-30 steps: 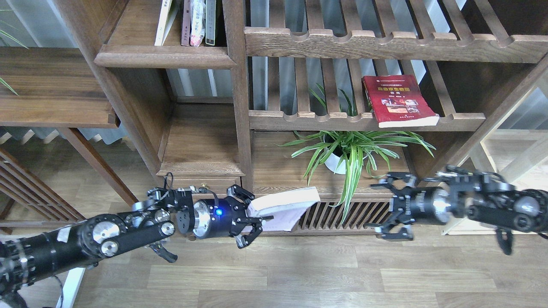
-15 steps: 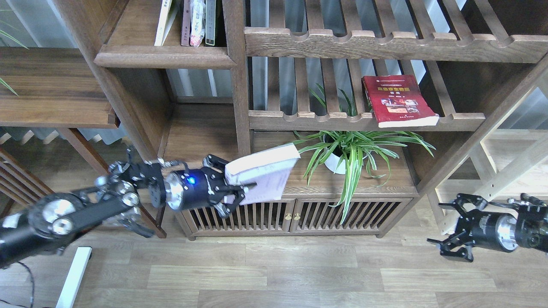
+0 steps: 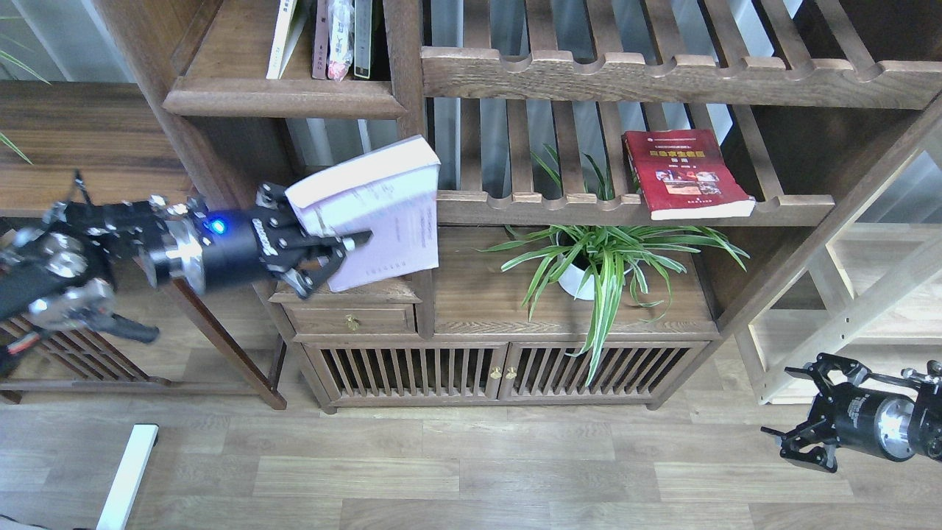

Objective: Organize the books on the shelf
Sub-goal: 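Lift the white book with the left gripper up to the upper shelf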

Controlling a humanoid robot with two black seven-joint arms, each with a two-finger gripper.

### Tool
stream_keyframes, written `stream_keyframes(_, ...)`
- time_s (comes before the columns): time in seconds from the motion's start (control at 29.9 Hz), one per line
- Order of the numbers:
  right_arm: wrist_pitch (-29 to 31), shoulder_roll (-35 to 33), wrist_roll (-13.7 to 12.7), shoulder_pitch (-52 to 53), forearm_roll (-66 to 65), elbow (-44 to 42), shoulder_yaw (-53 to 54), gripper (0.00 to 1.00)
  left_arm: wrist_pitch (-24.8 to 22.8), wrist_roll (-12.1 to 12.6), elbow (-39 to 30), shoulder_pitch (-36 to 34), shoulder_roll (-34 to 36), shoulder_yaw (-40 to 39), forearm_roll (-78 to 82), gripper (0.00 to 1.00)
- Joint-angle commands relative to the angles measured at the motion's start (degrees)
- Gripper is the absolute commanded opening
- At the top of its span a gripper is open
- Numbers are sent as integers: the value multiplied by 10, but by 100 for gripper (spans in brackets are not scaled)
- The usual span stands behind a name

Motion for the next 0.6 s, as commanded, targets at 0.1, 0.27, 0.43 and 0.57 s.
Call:
stream_keyframes(0.1,-8,4,0,-6,0,-9,0,100,5,24,-15,-41,48,-12,-80,0)
stream_keyframes(0.27,-8,8,0,-6,1,-13,0,100,5,37,-15,-88,81,-4,-149,0)
stream_keyframes(0.43,-15,8,0,-9,3,-13,-1,100,3,49,-15,-119,115,-1,-193,0)
stream_keyframes(0.57,-16,8,0,-12,3,-14,-1,100,0,60,-15,-139,144,0,-236,0)
